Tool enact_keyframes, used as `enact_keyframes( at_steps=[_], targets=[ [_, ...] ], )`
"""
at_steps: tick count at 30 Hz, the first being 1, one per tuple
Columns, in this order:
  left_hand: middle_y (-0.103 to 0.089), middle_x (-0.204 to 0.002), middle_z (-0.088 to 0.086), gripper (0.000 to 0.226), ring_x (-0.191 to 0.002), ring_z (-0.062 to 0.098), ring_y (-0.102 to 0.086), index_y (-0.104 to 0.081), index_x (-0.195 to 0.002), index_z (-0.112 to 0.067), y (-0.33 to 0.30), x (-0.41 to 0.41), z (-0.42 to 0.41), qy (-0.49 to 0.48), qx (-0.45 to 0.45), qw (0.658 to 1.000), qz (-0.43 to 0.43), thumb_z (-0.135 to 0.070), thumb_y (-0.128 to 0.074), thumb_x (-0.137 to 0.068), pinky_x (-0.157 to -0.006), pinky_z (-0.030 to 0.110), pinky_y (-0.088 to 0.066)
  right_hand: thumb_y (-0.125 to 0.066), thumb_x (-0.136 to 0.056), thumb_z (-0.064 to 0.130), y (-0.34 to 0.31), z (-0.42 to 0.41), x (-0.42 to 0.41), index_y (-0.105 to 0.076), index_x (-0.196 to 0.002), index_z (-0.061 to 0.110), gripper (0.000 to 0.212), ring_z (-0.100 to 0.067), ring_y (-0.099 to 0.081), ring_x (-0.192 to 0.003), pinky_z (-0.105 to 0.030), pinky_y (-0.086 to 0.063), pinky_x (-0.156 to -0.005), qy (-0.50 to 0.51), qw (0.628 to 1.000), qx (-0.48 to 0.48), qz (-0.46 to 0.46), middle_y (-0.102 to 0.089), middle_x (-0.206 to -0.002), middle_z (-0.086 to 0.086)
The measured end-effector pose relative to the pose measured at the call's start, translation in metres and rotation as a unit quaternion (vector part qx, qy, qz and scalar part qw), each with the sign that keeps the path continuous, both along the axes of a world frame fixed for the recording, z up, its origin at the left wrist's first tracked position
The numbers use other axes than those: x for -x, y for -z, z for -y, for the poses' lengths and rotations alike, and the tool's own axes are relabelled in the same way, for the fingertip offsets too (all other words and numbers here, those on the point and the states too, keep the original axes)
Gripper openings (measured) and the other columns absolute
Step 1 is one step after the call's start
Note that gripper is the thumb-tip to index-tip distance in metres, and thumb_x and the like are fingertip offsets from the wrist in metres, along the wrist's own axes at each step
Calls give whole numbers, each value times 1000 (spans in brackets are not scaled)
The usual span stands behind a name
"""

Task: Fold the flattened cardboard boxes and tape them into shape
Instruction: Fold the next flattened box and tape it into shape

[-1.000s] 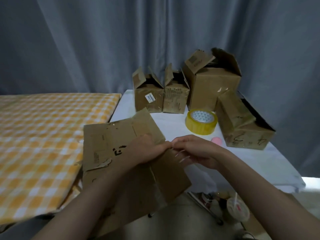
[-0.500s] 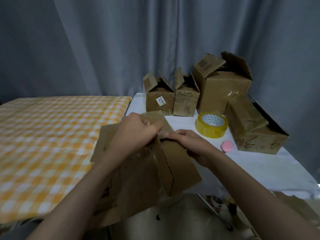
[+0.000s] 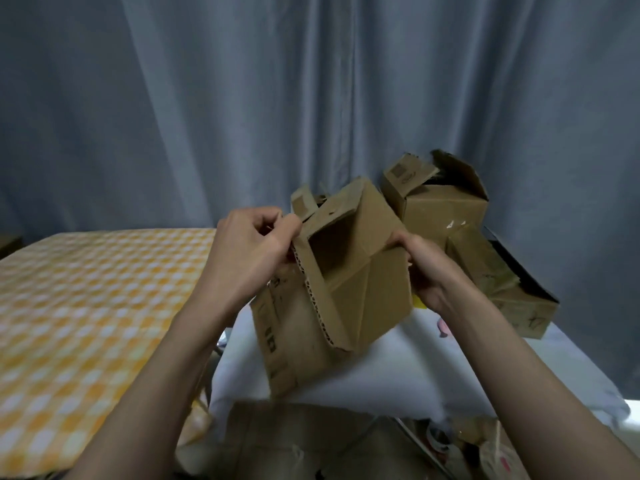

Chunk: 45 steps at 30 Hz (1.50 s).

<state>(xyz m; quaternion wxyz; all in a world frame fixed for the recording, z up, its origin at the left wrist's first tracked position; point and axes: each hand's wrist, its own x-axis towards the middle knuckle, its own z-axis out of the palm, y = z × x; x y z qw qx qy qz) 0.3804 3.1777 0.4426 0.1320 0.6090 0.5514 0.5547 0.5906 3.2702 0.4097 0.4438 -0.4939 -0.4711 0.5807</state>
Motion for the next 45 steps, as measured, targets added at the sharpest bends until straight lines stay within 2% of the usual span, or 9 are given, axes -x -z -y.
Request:
enact_keyframes(
  at_steps=[8,13,18,22,24,30,35,39,45],
  targets=[
    [-47,-47,-13,30,-44,2,-48,-49,-66,-13,18,8,-22,-54,20,986,154,-20,-45,-95,-41,14,-40,-58,-82,3,-10,-6,-17,-64,-90,10,12,-12,-59,-46,-22,-44,-46,68,995,-48,-61,-64,-56,-1],
    [-60,-49,-7,26,-42,8,-58,-56,-76,-9,26,26,-35,-65,85,961,254,-19,-42,-96,-40,16,-43,-55,-81,1,-18,-11,-34,-57,-95,8,15,-20,-68,-58,-28,-56,-54,107,986,-80,-100,-65,-66,-10],
    [-67,-64,3,29,-44,12,-62,-65,-80,-7,38,42,-41,-112,138,962,205,-29,-50,-91,-43,24,-51,-56,-88,2,-6,-15,-40,-56,-99,7,12,-16,-68,-52,-25,-53,-43,104,991,-43,-72,-66,-63,-8],
    [-65,-88,4,36,-75,18,-66,-62,-103,-7,37,51,-43,-189,97,971,112,-37,-61,-81,-71,39,-57,-64,-88,6,2,-22,-43,-62,-111,11,24,-13,-65,-74,-24,-52,-54,113,984,-100,96,-65,-82,-2],
    [-66,-89,11,48,-71,22,-65,-62,-106,-1,35,48,-41,-151,107,971,149,-38,-63,-74,-71,42,-57,-68,-86,7,0,-26,-46,-63,-116,16,32,-15,-64,-84,-25,-51,-67,103,966,-143,189,-63,-84,1],
    [-61,-62,3,17,-51,12,-60,-68,-79,-14,23,30,-32,32,171,950,260,-30,-62,-76,-47,22,-51,-77,-82,24,-20,-26,-60,-62,-122,24,42,5,-61,-50,-13,-45,-49,17,948,-158,277,-62,-48,14],
    [-63,-75,1,34,-60,10,-61,-68,-98,-16,21,30,-35,-2,149,954,262,-42,-68,-75,-48,22,-48,-70,-90,36,-27,-23,-50,-69,-105,17,25,-1,-53,-38,-13,-39,-38,11,939,-171,297,-61,-53,4],
    [-65,-72,-4,45,-61,6,-62,-64,-100,-18,20,20,-35,53,132,962,235,-52,-69,-72,-50,17,-49,-66,-91,24,-24,-20,-45,-67,-108,17,18,-15,-68,-75,-24,-58,-59,25,935,-216,282,-70,-98,-7],
    [-60,-79,-7,47,-65,-5,-61,-59,-93,-15,33,9,-46,-40,70,980,180,-60,-66,-81,-68,27,-47,-60,-94,11,-27,-23,-53,-53,-112,28,26,-10,-64,-83,-13,-49,-53,-55,935,-244,252,-61,-103,1]
  ],
)
